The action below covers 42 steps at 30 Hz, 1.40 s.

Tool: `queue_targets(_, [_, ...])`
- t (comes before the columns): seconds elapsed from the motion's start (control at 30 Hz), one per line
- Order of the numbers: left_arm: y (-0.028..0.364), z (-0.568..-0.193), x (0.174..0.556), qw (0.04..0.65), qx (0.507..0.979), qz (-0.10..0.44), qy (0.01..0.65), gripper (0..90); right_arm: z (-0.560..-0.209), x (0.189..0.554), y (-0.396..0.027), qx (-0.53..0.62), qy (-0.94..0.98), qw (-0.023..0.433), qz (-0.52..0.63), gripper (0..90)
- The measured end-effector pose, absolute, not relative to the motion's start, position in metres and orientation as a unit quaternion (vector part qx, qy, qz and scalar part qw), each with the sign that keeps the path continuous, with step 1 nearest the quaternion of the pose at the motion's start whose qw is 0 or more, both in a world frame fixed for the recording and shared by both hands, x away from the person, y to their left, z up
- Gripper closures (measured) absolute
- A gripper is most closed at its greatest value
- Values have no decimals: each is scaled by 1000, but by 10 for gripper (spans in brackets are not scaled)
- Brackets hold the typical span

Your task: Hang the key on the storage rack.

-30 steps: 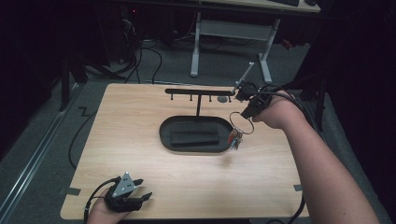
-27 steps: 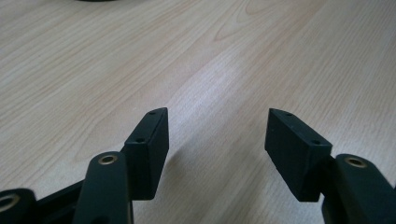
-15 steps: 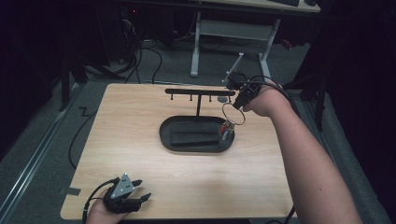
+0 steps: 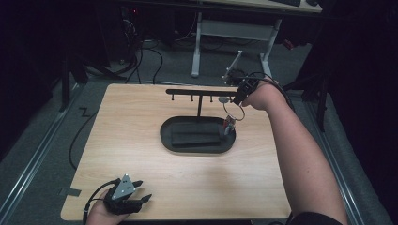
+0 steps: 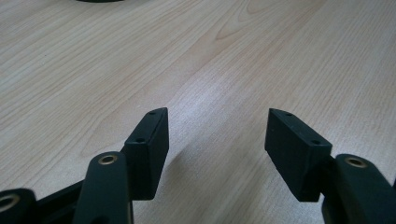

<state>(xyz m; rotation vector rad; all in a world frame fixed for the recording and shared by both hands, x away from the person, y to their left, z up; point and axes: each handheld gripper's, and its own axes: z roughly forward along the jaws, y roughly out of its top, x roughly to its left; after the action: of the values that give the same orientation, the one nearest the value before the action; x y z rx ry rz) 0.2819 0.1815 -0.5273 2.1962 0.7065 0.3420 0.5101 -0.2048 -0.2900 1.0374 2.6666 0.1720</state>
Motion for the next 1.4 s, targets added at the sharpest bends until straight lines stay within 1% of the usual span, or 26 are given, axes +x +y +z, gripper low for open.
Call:
queue_targets(0.47, [182,-527,282,396,866,131,277,404,-302,529,-211,374,916,132,55,877])
queue_targets(0.83, [183,-528,283,395,866,129,277,404,-307,539,-210,384,911,139,55,873])
queue_targets(0.9, [183,-529,283,393,867,128,277,404,-310,541,-207,383,912,140,51,860])
queue_targets(0.97, [184,-529,283,391,869,126,276,403,-310,541,-205,384,910,147,48,835])
queue_targets(1.0, [184,-529,283,391,869,126,276,403,-308,540,-203,391,906,151,53,807])
queue_targets(1.1, [183,-527,282,394,867,130,276,403,-303,536,-203,392,904,160,64,785])
queue_targets(1.2, [181,-527,280,390,870,133,271,401,-298,526,-201,390,902,170,73,743])
queue_targets(1.23, [181,-527,280,390,871,132,270,402,-297,522,-201,394,899,169,85,721])
queue_targets(1.27, [181,-527,280,390,871,132,270,402,-297,522,-201,394,899,169,85,721])
queue_targets(1.3, [181,-527,280,390,870,132,270,401,-298,512,-201,408,892,169,101,664])
queue_targets(1.4, [180,-527,280,392,869,135,271,399,-301,500,-202,413,886,178,115,579])
